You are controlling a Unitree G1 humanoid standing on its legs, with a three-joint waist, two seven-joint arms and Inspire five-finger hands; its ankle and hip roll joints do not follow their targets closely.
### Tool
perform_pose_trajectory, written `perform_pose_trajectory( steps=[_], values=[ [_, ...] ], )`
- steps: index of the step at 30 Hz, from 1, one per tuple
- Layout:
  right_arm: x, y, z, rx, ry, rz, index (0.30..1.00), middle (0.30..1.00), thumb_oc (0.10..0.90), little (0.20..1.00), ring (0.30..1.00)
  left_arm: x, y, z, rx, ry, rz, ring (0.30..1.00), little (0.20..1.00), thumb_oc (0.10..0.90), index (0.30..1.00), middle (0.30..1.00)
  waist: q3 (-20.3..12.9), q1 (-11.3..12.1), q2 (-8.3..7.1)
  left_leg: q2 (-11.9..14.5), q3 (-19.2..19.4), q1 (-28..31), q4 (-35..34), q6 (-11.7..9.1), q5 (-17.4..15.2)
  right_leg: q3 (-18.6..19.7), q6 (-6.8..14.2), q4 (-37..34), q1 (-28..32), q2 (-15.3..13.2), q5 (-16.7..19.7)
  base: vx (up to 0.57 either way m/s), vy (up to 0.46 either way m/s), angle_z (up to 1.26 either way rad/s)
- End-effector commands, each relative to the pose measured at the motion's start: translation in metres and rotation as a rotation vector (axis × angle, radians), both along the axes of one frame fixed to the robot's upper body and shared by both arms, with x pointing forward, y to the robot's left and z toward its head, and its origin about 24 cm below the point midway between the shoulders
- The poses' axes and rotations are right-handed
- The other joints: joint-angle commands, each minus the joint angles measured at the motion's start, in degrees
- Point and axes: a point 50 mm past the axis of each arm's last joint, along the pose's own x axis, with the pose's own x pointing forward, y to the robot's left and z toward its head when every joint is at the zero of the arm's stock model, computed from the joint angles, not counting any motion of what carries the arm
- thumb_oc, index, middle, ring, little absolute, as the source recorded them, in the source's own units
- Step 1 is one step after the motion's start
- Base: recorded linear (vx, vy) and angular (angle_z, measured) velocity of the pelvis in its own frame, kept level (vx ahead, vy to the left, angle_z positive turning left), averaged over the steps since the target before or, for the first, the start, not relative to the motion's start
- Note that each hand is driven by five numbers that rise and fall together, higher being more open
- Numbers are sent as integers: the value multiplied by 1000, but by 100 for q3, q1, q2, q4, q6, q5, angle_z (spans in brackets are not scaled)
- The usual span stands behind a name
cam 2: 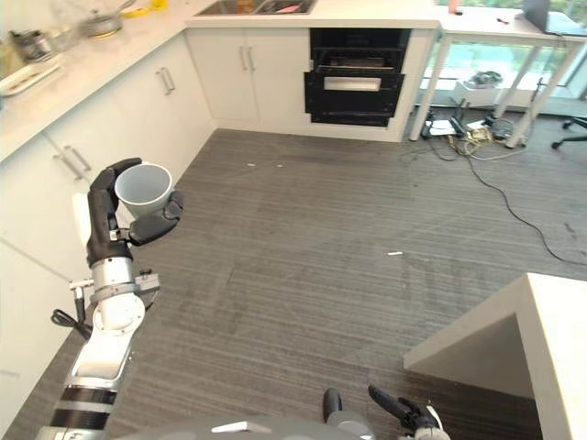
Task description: Place the dishes in the dishwasher.
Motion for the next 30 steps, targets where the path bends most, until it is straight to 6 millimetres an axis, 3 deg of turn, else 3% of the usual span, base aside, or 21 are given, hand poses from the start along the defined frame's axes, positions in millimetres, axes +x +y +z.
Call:
perform_pose_trajectory(
  steps=[1, 2, 4, 5, 7, 8, 9, 13, 15, 17, 18, 19, 20, 21, 22, 23, 24, 26, 28, 29, 30],
  values=[
    [24, 0, 7, -19, -84, 90, 900, 900, 800, 900, 900, 1, 6, 71, 101, -340, -35, 300, 300, 400, 300, 300, 291, 36, -743, -412, 51, -1692, 2437, -360, 349, -353, 14, 478, 373, -407, -1089, -34, -123, 71],
    [24, 0, 7, -18, -85, 89, 900, 900, 800, 900, 900, 1, 5, 71, 101, -340, -36, 300, 300, 400, 300, 300, 283, 28, -733, -405, 34, -1751, 2512, -361, 327, -366, 14, 481, 357, -398, -1095, 3, -140, 110],
    [25, -2, 7, -21, -93, 70, 900, 900, 800, 900, 900, 4, 1, 68, 95, -321, -71, 300, 300, 400, 300, 300, 352, 72, -712, -168, 619, -2165, 2401, -394, 464, -639, 19, 452, 556, -386, -1236, 200, -83, 119],
    [25, -1, 7, -20, -92, 63, 900, 900, 800, 900, 900, 6, 0, 66, 94, -305, -81, 300, 300, 400, 300, 300, 311, 138, -679, -44, 1013, -2446, 1970, -325, 477, -765, 33, 406, 741, -287, -1376, 371, -86, 62],
    [25, 3, 6, -11, -85, 83, 900, 900, 800, 900, 900, 5, 1, 62, 97, -280, -85, 300, 300, 400, 300, 300, 184, 390, -711, -153, 1285, -2746, 1251, -159, 603, -756, 98, 285, 1068, -130, -1589, 428, -41, 49],
    [24, 4, 5, -11, -83, 83, 900, 900, 800, 900, 900, 5, 1, 61, 98, -278, -85, 300, 300, 400, 300, 300, 160, 397, -739, -187, 1308, -2711, 1169, -152, 630, -749, 104, 269, 1068, -159, -1591, 584, 57, 28],
    [24, 7, 4, -13, -71, 121, 900, 900, 800, 900, 900, 3, 3, 59, 102, -272, -78, 300, 300, 400, 300, 300, 121, 682, -782, -64, 1331, -3122, 496, -132, 847, -693, 209, 196, 1409, -161, -1797, 540, 59, 12],
    [16, 24, -3, 6, -19, 184, 900, 900, 800, 900, 900, -3, 3, 56, 97, -263, -75, 300, 300, 400, 300, 300, -166, 1019, -1010, 99, 1336, -3076, 304, -50, 1280, -359, 334, 397, 1949, -349, -2070, 697, 119, 49],
    [12, 26, -4, 16, -12, 176, 900, 900, 800, 900, 900, -2, 1, 59, 108, -267, -92, 300, 300, 400, 300, 300, -180, 1044, -1099, 101, 1364, -3123, 548, -8, 1460, -354, 395, 667, 2024, -401, -1909, 420, 66, -36],
    [10, 28, -5, 26, -20, 138, 900, 900, 800, 900, 900, 5, -9, 66, 126, -280, -148, 300, 300, 400, 300, 300, -213, 955, -1386, -73, 1477, -3108, 872, 205, 1246, -270, 748, 1714, 1677, -625, -991, 277, 126, -29],
    [10, 28, -5, 26, -20, 138, 900, 900, 800, 900, 900, 5, -9, 66, 126, -280, -148, 300, 300, 400, 300, 300, -213, 955, -1386, -73, 1477, -3108, 872, 205, 1246, -270, 748, 1714, 1677, -625, -991, 310, 173, -68],
    [11, 30, -5, 35, -27, 124, 900, 900, 800, 900, 900, 6, -14, 72, 148, -295, -175, 300, 300, 400, 300, 300, -243, 898, -1463, -194, 1495, -2994, 928, 318, 1038, -148, 895, 2205, 1497, -671, -238, 188, 91, -51],
    [11, 30, -5, 35, -27, 124, 900, 900, 800, 900, 900, 6, -14, 72, 148, -295, -175, 300, 300, 400, 300, 300, -243, 898, -1463, -194, 1495, -2994, 928, 318, 1038, -148, 895, 2205, 1497, -671, -238, 1131, 376, -81],
    [17, 39, -4, 64, -62, 139, 900, 900, 800, 900, 900, 16, -32, 81, 193, -301, -279, 300, 300, 400, 300, 300, -24, 286, -974, -399, 943, -1818, 541, 617, 449, 274, 1010, 4917, 95, 241, 333, 1171, 372, -26],
    [22, 42, -3, 76, -84, 141, 900, 900, 800, 900, 900, 17, -36, 80, 193, -296, -298, 300, 300, 400, 300, 300, 61, 103, -869, -460, 708, -1466, 343, 654, 368, 309, 976, 5383, -430, 604, 122, 1153, 369, 9],
    [22, 42, -3, 74, -85, 142, 900, 900, 800, 900, 900, 17, -36, 80, 192, -297, -297, 300, 300, 400, 300, 300, 56, 100, -843, -436, 702, -1484, 323, 649, 400, 298, 968, 5402, -470, 628, 141, 640, 199, 74],
    [29, 44, -1, 90, -131, 121, 900, 900, 800, 900, 900, 21, -42, 79, 183, -289, -328, 300, 300, 400, 300, 300, 148, -242, -742, -529, 413, -831, -43, 637, 259, 210, 900, 5426, -1329, 714, -214, 655, 150, 81],
    [34, 41, 3, 85, -168, 119, 900, 900, 800, 900, 900, 22, -41, 73, 162, -257, -342, 300, 300, 400, 300, 300, 170, -578, -684, -532, 246, -239, -276, 521, 9, -47, 728, 4474, -1978, 289, -474, 856, 116, 62],
    [30, 34, 3, 52, -146, 133, 900, 900, 800, 900, 900, 25, -44, 62, 112, -202, -377, 300, 300, 400, 300, 300, 102, -731, -799, -653, 161, 130, -325, 389, -289, -160, 657, 3127, -2170, -114, -409, 813, -70, 59],
    [26, 29, 3, 31, -124, 139, 900, 900, 800, 900, 900, 28, -47, 59, 86, -185, -401, 300, 300, 400, 300, 300, 63, -854, -886, -721, 77, 414, -325, 274, -552, -268, 688, 2075, -2306, -343, -379, 658, -107, 64],
    [26, 29, 2, 30, -121, 138, 900, 900, 800, 900, 900, 29, -47, 59, 83, -183, -404, 300, 300, 400, 300, 300, 94, -926, -789, -614, -5, 476, -325, 268, -607, -398, 700, 1798, -2072, -287, -322, 806, -173, 54]
  ],
)
